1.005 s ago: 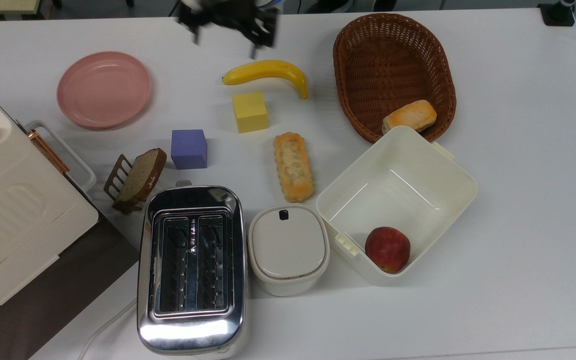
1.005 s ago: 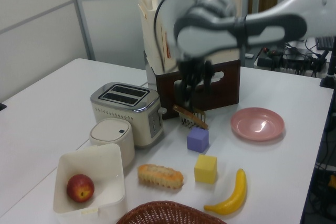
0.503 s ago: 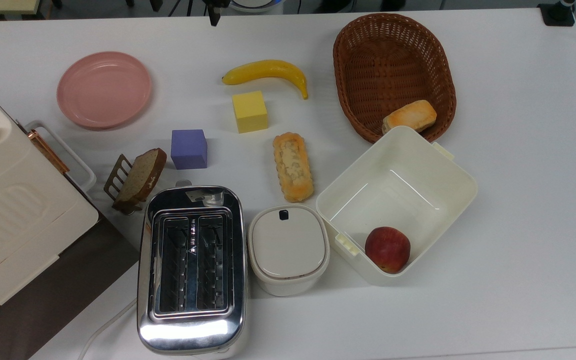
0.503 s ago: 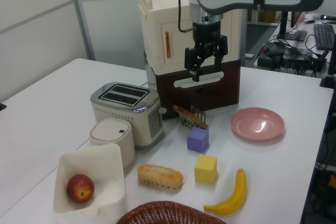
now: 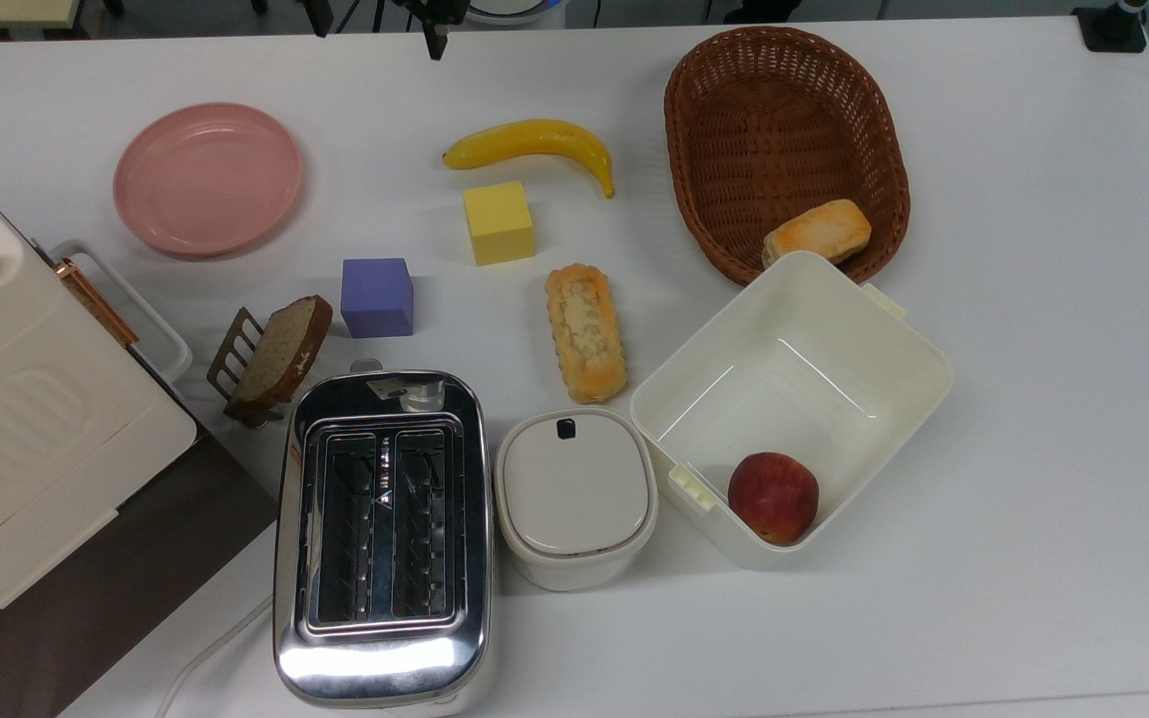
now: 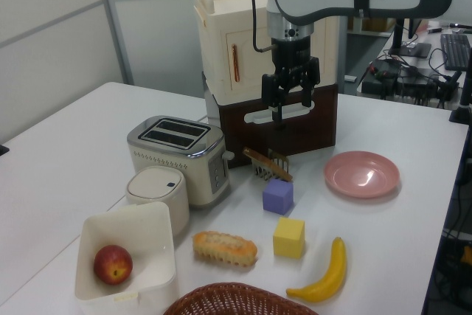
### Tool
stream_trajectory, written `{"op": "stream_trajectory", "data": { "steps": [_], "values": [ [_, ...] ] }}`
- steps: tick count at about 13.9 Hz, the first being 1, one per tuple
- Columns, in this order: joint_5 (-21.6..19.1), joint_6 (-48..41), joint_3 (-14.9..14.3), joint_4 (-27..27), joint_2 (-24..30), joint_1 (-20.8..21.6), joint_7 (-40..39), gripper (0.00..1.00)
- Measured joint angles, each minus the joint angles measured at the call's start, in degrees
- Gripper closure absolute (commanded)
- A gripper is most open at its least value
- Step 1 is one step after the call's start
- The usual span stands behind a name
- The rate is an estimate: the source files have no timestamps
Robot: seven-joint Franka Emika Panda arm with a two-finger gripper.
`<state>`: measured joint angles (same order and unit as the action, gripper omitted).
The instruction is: Put the bread on the table
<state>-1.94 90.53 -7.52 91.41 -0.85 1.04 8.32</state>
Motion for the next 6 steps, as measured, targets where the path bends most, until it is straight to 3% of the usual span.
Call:
{"op": "stream_trajectory", "data": {
  "steps": [6],
  "values": [
    [-0.1, -1.4, -0.1, 0.0, 0.0, 0.0, -2.2, 0.00]
  ]
}}
